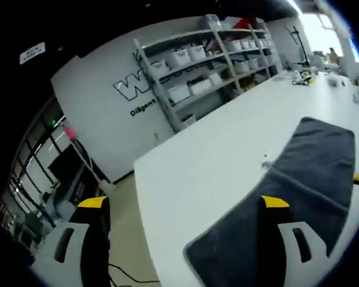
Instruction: Open the folded towel by lifting each exposed corner and separating the folded layers until the towel lies flat within the target outline without major curled edges
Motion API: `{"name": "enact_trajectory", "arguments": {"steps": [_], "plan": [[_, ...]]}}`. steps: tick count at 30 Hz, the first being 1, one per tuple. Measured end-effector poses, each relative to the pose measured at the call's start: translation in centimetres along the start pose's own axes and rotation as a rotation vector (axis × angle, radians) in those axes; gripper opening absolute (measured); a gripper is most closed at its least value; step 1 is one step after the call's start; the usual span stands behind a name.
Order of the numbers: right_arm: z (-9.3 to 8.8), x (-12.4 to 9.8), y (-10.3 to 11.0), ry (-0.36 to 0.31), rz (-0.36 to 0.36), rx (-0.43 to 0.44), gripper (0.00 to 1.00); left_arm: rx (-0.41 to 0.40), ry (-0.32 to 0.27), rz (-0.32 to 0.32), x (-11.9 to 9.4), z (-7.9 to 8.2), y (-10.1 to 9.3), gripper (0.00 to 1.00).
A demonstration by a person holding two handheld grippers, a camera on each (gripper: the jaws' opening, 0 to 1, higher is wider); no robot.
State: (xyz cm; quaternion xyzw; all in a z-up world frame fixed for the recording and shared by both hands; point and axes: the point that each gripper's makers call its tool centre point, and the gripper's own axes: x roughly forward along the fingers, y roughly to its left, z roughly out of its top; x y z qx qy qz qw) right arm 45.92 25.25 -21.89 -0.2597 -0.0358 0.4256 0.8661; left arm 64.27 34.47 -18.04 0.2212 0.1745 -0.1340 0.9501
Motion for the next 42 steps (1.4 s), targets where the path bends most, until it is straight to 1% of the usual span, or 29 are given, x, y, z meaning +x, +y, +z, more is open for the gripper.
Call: {"name": "enact_trajectory", "arguments": {"steps": [1,2,4,5,8,10,11,12,15,16,18,21,23,24,26,30,32,33,35,37,38,39,42], "plan": [[0.0,-0.5,-0.4,-0.001,-0.005,0.007,1.00,-0.008,-0.005,-0.001,-0.3,0.0,-0.2,1.00],[-0.2,-1.5,-1.1,-0.003,-0.015,0.024,1.00,-0.017,-0.007,-0.005,-0.4,0.5,-0.2,1.00],[-0.5,-3.0,-2.3,-0.005,-0.034,0.039,1.00,-0.022,-0.019,-0.012,-1.4,0.5,-1.1,1.00],[-0.8,-3.8,-3.0,-0.003,-0.052,0.041,1.00,-0.031,-0.041,-0.016,-2.1,0.7,-1.7,1.00],[-1.5,-6.1,-5.0,0.003,-0.103,0.039,1.00,-0.062,-0.081,-0.022,-3.2,1.0,-2.6,1.00],[-2.0,-7.4,-5.9,0.005,-0.119,0.051,1.00,-0.064,-0.096,-0.022,-4.3,0.7,-3.7,1.00],[-2.2,-7.5,-6.9,0.011,-0.128,0.059,1.00,-0.067,-0.103,-0.021,-4.8,0.6,-4.1,1.00],[-2.6,-8.3,-7.8,0.017,-0.144,0.066,1.00,-0.069,-0.114,-0.012,-5.6,0.3,-4.6,1.00],[-3.2,-10.2,-9.0,0.030,-0.169,0.050,1.00,-0.073,-0.140,0.010,-7.1,-0.2,-5.2,1.00],[-3.4,-10.8,-9.4,0.035,-0.176,0.049,1.00,-0.081,-0.152,0.018,-7.6,-0.2,-5.4,1.00],[-3.6,-11.9,-10.2,0.033,-0.195,0.046,1.00,-0.113,-0.193,0.042,-9.4,-0.8,-6.1,1.00],[-4.0,-14.1,-12.1,0.032,-0.242,0.054,1.00,-0.149,-0.216,0.031,-11.5,-1.9,-8.0,1.00],[-4.7,-15.5,-13.0,0.033,-0.268,0.068,1.00,-0.167,-0.231,0.031,-12.5,-2.5,-8.4,1.00],[-5.1,-16.2,-13.4,0.035,-0.280,0.077,1.00,-0.169,-0.235,0.034,-12.6,-2.8,-8.0,1.00],[-6.0,-17.8,-14.1,0.042,-0.305,0.092,1.00,-0.163,-0.238,0.038,-12.8,-3.2,-7.9,1.00],[-8.3,-20.7,-15.7,0.061,-0.364,0.131,1.00,-0.156,-0.248,0.004,-13.1,-4.3,-9.0,1.00],[-9.3,-22.0,-16.4,0.066,-0.390,0.151,1.00,-0.154,-0.249,-0.024,-12.8,-4.9,-9.9,1.00],[-10.2,-22.9,-16.7,0.072,-0.404,0.161,1.00,-0.155,-0.250,-0.029,-12.7,-5.1,-10.3,1.00],[-11.2,-23.8,-17.0,0.087,-0.417,0.170,1.00,-0.157,-0.252,-0.044,-12.3,-5.7,-10.9,1.00],[-12.8,-25.6,-17.7,0.110,-0.447,0.185,1.00,-0.157,-0.252,-0.043,-12.1,-6.4,-11.4,1.00],[-13.3,-26.2,-17.9,0.115,-0.459,0.192,1.00,-0.155,-0.253,-0.039,-12.3,-6.6,-11.5,1.00],[-14.0,-27.4,-18.4,0.123,-0.483,0.203,1.00,-0.156,-0.258,-0.034,-12.4,-6.8,-11.5,1.00],[-15.3,-29.7,-19.3,0.137,-0.522,0.208,1.00,-0.171,-0.269,-0.039,-12.9,-7.5,-12.0,1.00]]}}
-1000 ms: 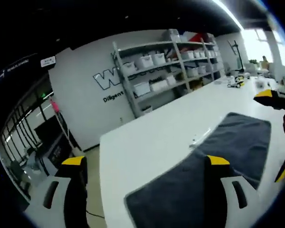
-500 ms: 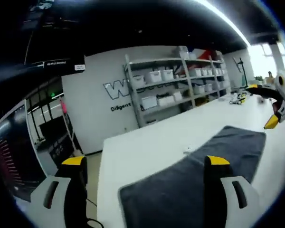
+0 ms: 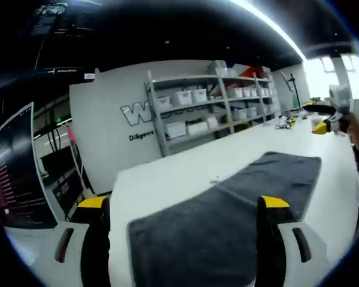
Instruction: Open the folded towel by lifting each exposed corner and separating the folded layers until the towel lies flat within the target outline without major curled edges
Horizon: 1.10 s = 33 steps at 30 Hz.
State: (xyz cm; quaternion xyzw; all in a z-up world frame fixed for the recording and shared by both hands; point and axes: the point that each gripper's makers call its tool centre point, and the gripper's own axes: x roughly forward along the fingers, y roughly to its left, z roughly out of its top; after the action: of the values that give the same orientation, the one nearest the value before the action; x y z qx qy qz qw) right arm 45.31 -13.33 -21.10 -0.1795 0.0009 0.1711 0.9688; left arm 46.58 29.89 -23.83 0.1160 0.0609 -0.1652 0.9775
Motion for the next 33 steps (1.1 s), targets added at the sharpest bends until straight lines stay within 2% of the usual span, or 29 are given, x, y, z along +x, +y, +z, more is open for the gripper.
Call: {"name": "enact_trajectory", "arguments": {"steps": [6,14,19,23,26,29,31,33], "plan": [[-1.5,-2.0,-2.9,0.017,-0.062,0.013,1.00,-0.004,0.001,0.015,-1.1,-1.0,-0.2,1.00],[-3.7,-5.4,-4.1,0.034,-0.111,0.027,1.00,-0.022,0.001,0.006,-2.9,-2.2,-1.0,1.00],[-6.7,-7.9,-5.0,0.081,-0.144,0.031,1.00,-0.032,0.020,0.008,-3.4,-3.7,-1.6,1.00],[-8.7,-9.2,-5.5,0.115,-0.157,0.041,1.00,-0.034,-0.004,0.008,-3.9,-3.5,-2.3,1.00],[-8.6,-9.3,-6.0,0.104,-0.170,0.057,1.00,-0.035,-0.015,0.001,-4.1,-3.5,-2.9,1.00],[-8.5,-8.9,-4.3,0.077,-0.081,0.157,1.00,-0.053,-0.021,-0.025,-4.1,-3.6,-3.9,1.00],[-8.9,-9.0,-3.3,0.076,-0.032,0.208,1.00,-0.091,-0.026,-0.087,-4.1,-3.7,-5.3,1.00],[-9.3,-9.2,-3.1,0.077,-0.021,0.223,1.00,-0.098,-0.013,-0.082,-4.0,-3.9,-5.5,1.00]]}}
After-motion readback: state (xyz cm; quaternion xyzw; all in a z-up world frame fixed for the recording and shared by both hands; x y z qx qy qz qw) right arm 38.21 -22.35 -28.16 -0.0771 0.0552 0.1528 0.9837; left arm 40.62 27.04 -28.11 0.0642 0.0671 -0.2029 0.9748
